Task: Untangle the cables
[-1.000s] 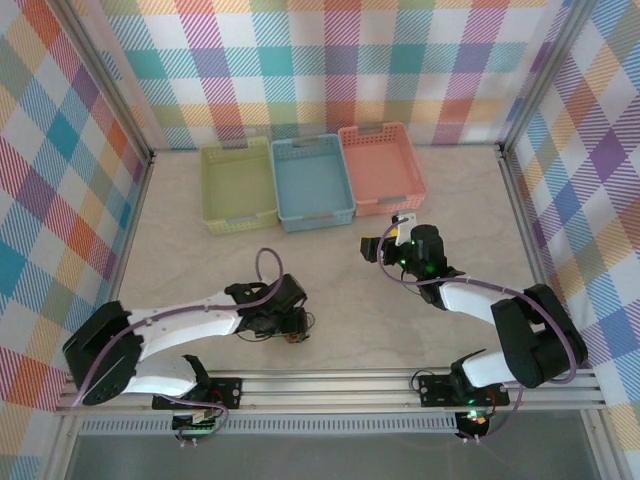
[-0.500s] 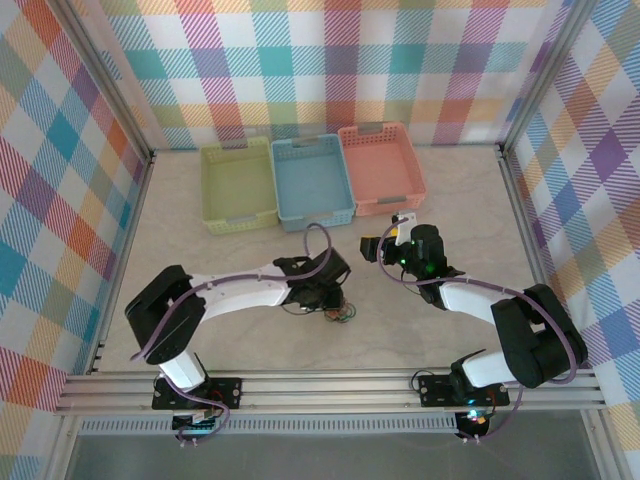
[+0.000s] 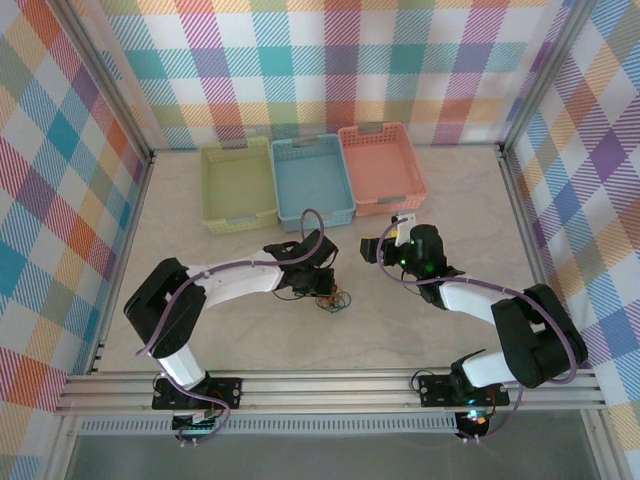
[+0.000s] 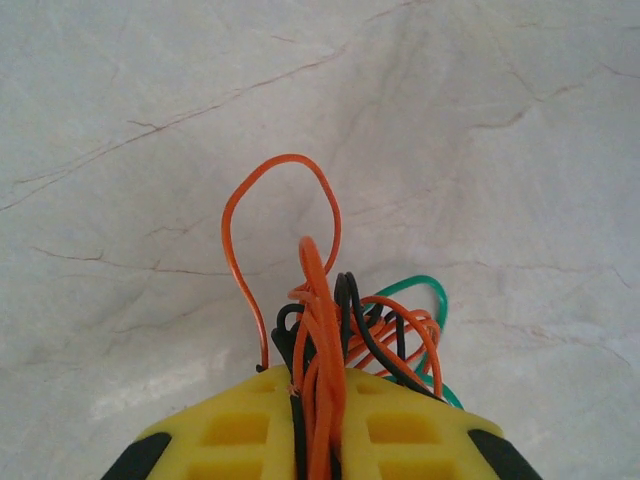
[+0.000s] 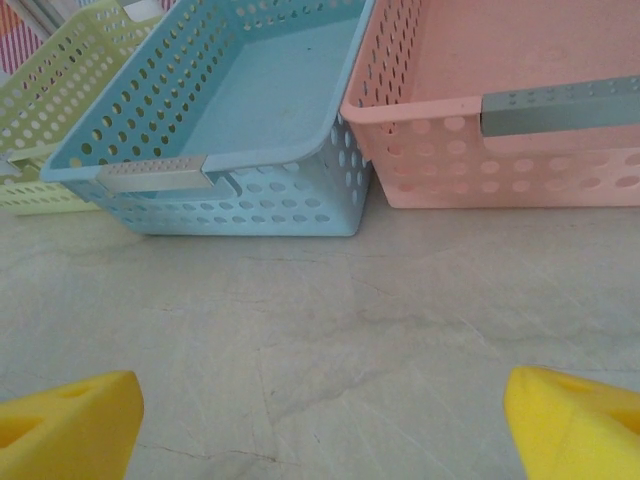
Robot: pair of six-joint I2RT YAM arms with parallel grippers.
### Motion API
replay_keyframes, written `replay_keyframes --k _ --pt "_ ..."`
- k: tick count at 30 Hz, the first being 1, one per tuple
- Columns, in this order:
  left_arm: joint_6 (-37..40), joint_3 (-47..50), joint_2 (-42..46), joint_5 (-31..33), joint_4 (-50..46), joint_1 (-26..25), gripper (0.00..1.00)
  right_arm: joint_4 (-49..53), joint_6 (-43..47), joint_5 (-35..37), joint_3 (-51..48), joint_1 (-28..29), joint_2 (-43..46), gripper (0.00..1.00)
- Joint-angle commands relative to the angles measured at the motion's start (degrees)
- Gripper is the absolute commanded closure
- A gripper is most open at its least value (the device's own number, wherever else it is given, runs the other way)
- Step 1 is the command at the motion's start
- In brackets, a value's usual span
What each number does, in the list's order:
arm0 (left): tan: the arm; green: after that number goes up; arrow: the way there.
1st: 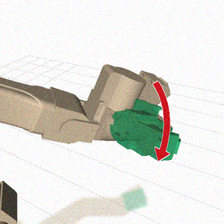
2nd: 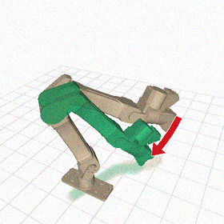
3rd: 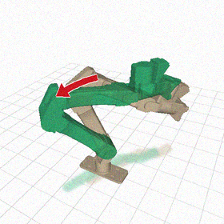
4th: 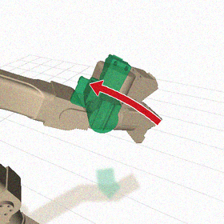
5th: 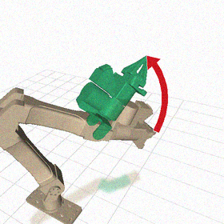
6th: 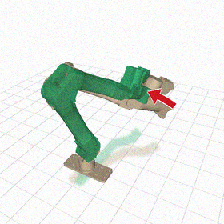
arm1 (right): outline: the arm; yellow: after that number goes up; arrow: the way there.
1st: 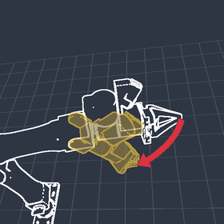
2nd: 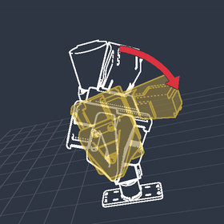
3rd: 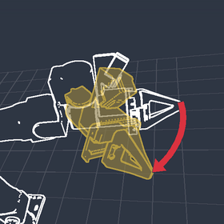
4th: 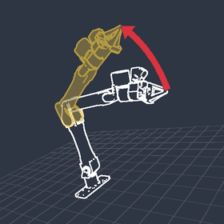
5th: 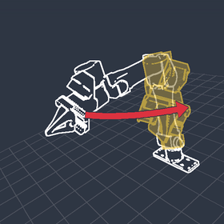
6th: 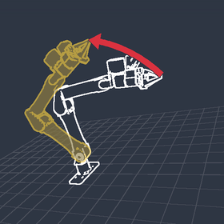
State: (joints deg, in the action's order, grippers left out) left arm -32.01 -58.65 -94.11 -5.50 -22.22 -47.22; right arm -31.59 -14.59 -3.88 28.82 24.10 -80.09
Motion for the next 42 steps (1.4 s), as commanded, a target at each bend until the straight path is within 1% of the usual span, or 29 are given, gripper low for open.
replay_keyframes --k 1,4,8,13,17,20,26,28,32,36,42 --pt "3.21 2.55 4.53 -3.41 5.14 2.88 0.88 0.81 -0.44 -2.95 2.25 0.51 0.64 0.08" --pt "4.17 6.44 6.31 -5.77 10.84 3.93 0.88 0.57 -0.44 -5.88 2.4 0.51 0.73 0.09" --pt "5.92 9.53 9.19 -8.39 14.01 3.98 0.88 1.03 1.55 -10.13 2.94 0.51 1.51 0.12" --pt "6.61 12.51 14.22 -5.9 15.93 4.29 0.88 1.9 5.64 -13.95 2.38 1.61 5.7 0.18" --pt "5.94 14.68 17.59 -4.04 17.91 4.52 0.87 3.67 10.02 -16.91 2.3 4.7 8.55 0.22" --pt "5.24 16.05 18.72 -3.87 19.43 4.75 0.87 4.18 12.65 -18.39 1.95 6.83 9.51 0.23" --pt "4.77 18.01 23.27 -2.69 20.57 5.04 0.87 4.34 14.11 -19.33 2.52 7.28 6.86 0.27" --pt "4.56 18.8 25.13 -1.4 20.72 5.21 0.87 4.48 14.71 -20.55 2.99 7.37 5.53 0.29" --pt "3.91 20.45 28.08 0.36 21.28 5.83 0.87 4.76 15.45 -23.5 3.83 7.77 3.78 0.3" --pt "3.55 21.12 29.65 1.23 21.13 6.43 0.87 6.96 16.76 -24.06 4.99 8.48 2.72 0.3" --pt "3.11 21.58 30.37 0.91 21.38 7.06 0.87 8.42 17.4 -24.69 6.36 9.1 0.79 0.3"
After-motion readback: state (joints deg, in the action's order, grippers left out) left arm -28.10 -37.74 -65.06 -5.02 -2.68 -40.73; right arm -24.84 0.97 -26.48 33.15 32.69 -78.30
